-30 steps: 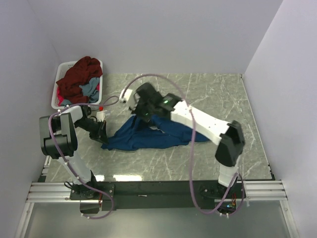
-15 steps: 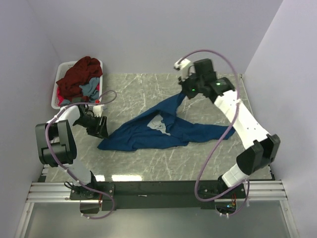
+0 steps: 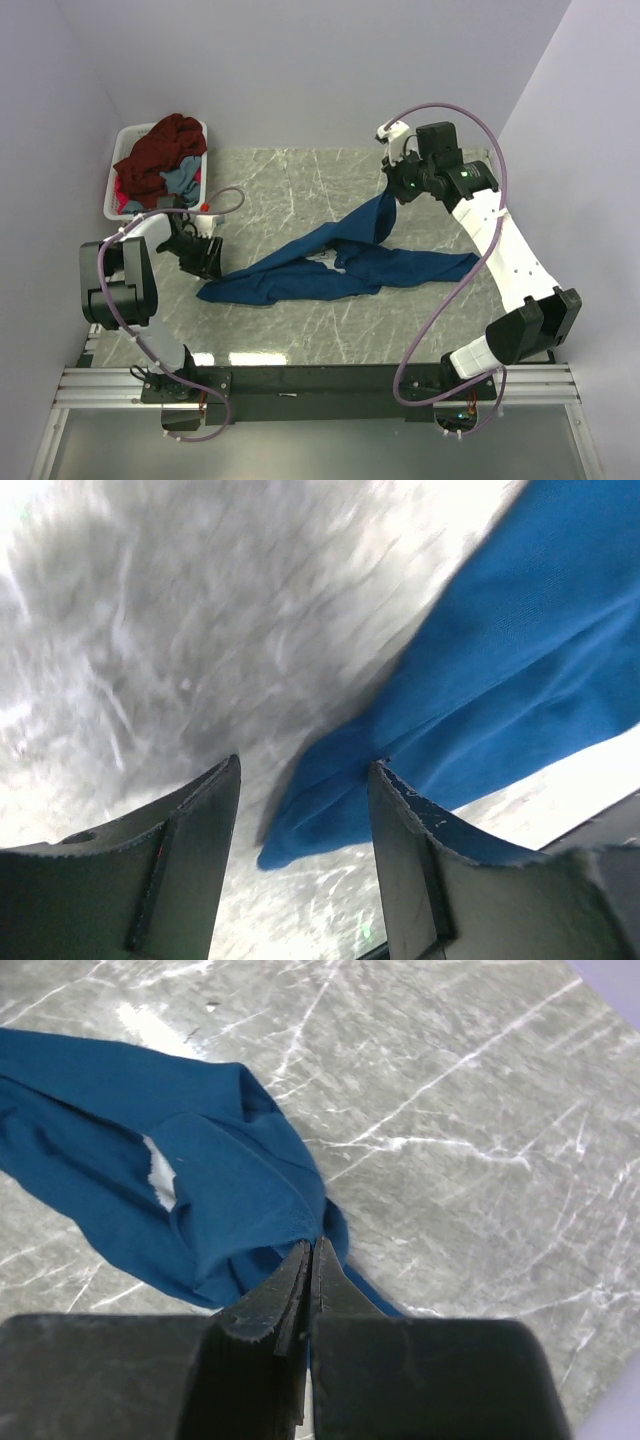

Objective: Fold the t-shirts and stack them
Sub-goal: Flatten the tshirt out

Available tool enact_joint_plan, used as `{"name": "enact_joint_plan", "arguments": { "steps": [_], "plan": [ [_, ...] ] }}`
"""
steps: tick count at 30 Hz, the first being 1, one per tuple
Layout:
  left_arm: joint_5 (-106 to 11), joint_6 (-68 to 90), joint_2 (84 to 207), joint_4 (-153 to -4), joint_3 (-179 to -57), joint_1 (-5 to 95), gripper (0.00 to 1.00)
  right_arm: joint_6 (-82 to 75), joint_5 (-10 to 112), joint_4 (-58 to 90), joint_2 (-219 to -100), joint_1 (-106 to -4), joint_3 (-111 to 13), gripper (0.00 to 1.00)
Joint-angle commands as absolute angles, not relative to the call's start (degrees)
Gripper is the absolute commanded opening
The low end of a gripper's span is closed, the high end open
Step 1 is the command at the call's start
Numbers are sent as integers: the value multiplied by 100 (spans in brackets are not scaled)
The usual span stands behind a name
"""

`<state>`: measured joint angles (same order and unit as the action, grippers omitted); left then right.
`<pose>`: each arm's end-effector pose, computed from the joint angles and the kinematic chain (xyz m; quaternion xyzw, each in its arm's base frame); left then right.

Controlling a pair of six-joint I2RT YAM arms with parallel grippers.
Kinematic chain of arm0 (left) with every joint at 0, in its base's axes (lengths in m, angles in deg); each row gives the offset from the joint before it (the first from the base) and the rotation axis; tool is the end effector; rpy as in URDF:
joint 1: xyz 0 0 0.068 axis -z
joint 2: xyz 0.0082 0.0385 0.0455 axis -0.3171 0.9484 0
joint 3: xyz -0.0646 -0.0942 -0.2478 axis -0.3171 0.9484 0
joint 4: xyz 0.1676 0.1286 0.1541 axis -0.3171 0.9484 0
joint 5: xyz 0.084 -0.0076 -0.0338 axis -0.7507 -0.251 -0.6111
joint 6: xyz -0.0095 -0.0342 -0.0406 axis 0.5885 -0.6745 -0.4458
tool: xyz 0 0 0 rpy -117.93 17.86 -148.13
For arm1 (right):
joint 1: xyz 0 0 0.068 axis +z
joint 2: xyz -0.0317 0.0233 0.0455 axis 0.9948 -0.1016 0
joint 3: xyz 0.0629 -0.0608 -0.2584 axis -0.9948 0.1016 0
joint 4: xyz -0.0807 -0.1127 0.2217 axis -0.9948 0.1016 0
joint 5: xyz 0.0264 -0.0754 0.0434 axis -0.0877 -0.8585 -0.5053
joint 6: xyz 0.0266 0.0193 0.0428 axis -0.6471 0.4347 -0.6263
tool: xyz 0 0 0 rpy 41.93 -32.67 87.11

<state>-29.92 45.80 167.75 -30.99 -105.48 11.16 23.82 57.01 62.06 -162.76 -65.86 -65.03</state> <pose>0.2971 0.0226 0.1646 0.1432 0.9627 -0.2011 0.1104 0.2962 0.1069 0.3967 -0.3451 0.8305 0.0989 0.4260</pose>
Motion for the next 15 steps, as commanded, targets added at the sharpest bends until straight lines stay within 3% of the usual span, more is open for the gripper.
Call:
{"name": "enact_joint_plan", "arguments": {
  "steps": [1,15],
  "plan": [
    [-3444,4736,16385,-3131,-10357,1084,60,2337,5779,6247,-16185,-6755,-6890,0],
    [-2347,5132,16665,-2780,-10549,1049,58,2267,6017,6660,-16361,-7054,-7911,0]
  ]
}}
